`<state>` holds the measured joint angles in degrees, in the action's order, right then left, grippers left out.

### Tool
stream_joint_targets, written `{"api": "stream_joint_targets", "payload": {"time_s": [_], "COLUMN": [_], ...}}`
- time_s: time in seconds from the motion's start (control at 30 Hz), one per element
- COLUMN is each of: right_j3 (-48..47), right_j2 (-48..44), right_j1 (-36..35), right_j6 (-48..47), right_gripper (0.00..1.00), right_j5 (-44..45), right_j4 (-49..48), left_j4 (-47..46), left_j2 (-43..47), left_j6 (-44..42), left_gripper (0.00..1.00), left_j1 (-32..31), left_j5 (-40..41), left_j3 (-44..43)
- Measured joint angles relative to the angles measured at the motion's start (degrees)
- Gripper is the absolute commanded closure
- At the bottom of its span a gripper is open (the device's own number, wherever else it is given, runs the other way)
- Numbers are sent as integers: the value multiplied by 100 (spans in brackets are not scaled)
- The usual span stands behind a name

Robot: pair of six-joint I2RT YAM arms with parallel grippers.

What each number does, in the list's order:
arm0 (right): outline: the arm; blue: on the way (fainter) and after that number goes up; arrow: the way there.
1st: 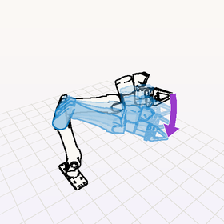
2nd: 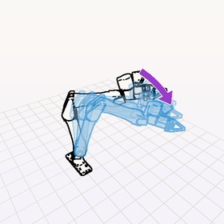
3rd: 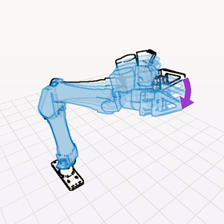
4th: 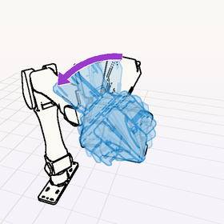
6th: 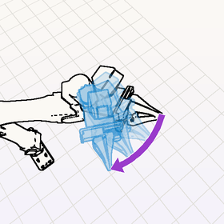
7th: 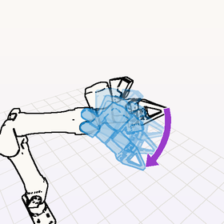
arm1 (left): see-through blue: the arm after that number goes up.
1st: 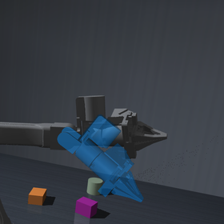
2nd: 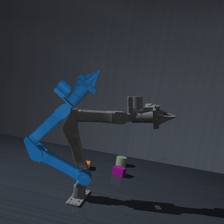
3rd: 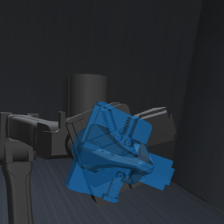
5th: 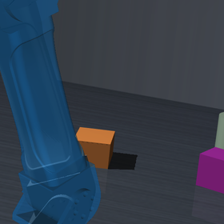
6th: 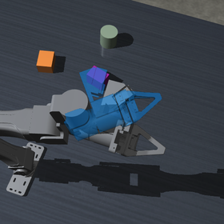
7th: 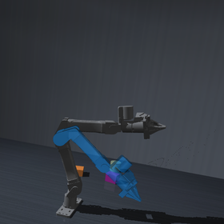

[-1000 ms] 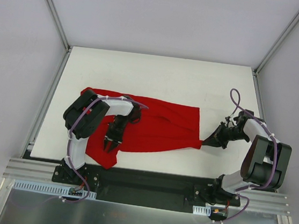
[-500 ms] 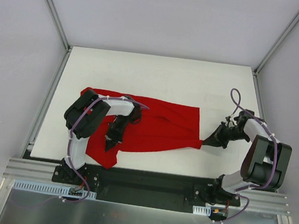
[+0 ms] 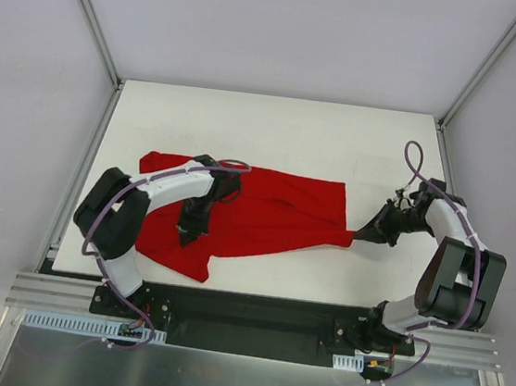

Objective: Fold and stack the t-shirts
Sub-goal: Grap the side of the flattened tshirt closest away from the robot with both arms, then fold the other side of the tshirt into a rectangle

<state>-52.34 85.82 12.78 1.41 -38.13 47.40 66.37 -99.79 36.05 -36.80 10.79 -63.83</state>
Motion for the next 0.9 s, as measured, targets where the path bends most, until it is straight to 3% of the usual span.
{"api": "stream_joint_targets", "payload": {"time_s": [0.2, 0.57, 0.9], "right_j3": [-260, -391, -643], "right_j2": [-179, -186, -186], "right_j1": [0, 0, 0], "right_j6": [-2, 0, 17], "right_gripper": [100, 99, 99], "right_j5": [15, 13, 22], "right_j4": [48, 142, 177], "left_j4": [297, 831, 931], "left_j2": [848, 1397, 1596], "left_j6": [468, 1285, 1674], "left_gripper": [100, 100, 100], "left_j1": [4, 13, 315], "left_j5": [684, 1274, 2142], "left_j3": [-299, -461, -1720]}}
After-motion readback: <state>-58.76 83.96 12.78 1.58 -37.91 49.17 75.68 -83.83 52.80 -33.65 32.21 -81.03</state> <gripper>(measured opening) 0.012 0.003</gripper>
